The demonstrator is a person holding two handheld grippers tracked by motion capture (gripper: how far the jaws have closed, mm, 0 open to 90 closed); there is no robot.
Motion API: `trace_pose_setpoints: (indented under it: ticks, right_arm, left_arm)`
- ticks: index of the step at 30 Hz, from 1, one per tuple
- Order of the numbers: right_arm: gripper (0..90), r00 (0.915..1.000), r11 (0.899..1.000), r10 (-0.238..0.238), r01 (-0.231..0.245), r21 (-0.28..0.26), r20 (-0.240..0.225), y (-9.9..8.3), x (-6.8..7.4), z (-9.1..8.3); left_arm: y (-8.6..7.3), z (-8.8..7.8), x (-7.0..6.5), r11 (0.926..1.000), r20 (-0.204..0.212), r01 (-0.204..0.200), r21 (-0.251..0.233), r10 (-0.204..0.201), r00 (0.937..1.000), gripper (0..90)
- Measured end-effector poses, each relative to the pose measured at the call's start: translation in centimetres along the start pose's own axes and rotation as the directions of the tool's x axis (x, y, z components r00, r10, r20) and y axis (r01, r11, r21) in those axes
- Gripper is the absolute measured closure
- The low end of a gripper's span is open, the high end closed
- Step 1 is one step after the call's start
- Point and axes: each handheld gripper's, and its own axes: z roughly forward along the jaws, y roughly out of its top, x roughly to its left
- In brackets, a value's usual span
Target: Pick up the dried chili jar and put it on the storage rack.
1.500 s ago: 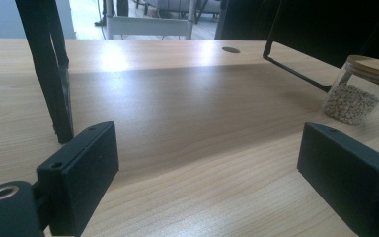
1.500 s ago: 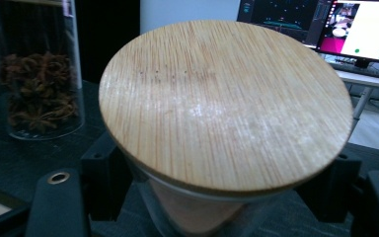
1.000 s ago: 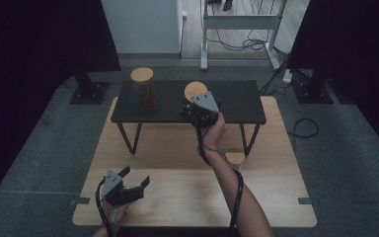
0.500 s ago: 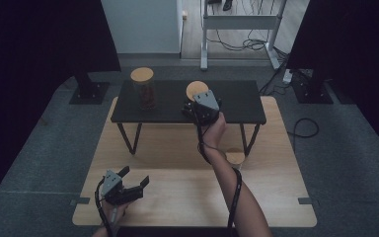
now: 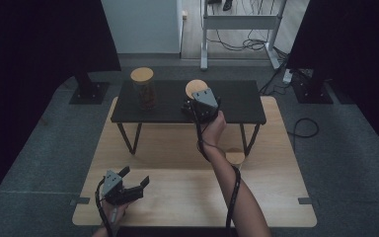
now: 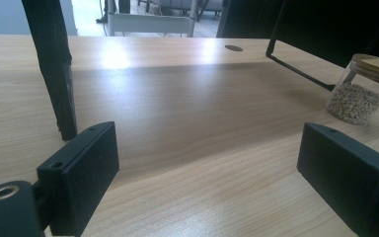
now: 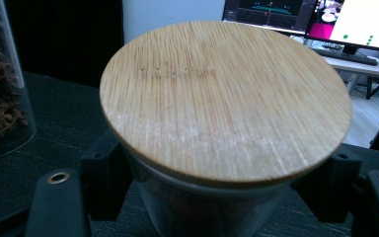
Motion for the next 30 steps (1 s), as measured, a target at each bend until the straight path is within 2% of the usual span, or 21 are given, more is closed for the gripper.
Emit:
trace_pose_setpoints:
  ticks: [15, 23, 30]
  right_arm:
    - [25.4, 0.9998, 1.000, -0.020, 0.019, 0.010, 0.007, 0.24, 0.32, 0.28]
    - [22.5, 0.9999, 1.000, -0.002, 0.002, 0.011, 0.015, -0.02, 0.48, 0.24]
    - [21.7, 0.9999, 1.000, -0.007, 0.007, 0.010, 0.014, -0.05, 0.45, 0.19]
  left_arm:
    - [0.03, -0.01, 0.07, 1.0000, -0.004, 0.006, 0.001, -0.006, 1.0000, 8.4]
    - [0.04, -0.03, 0.10, 1.0000, -0.005, 0.006, -0.001, -0.006, 1.0000, 8.4]
    - [0.06, -0.01, 0.12, 1.0000, -0.004, 0.005, 0.001, -0.005, 1.0000, 8.4]
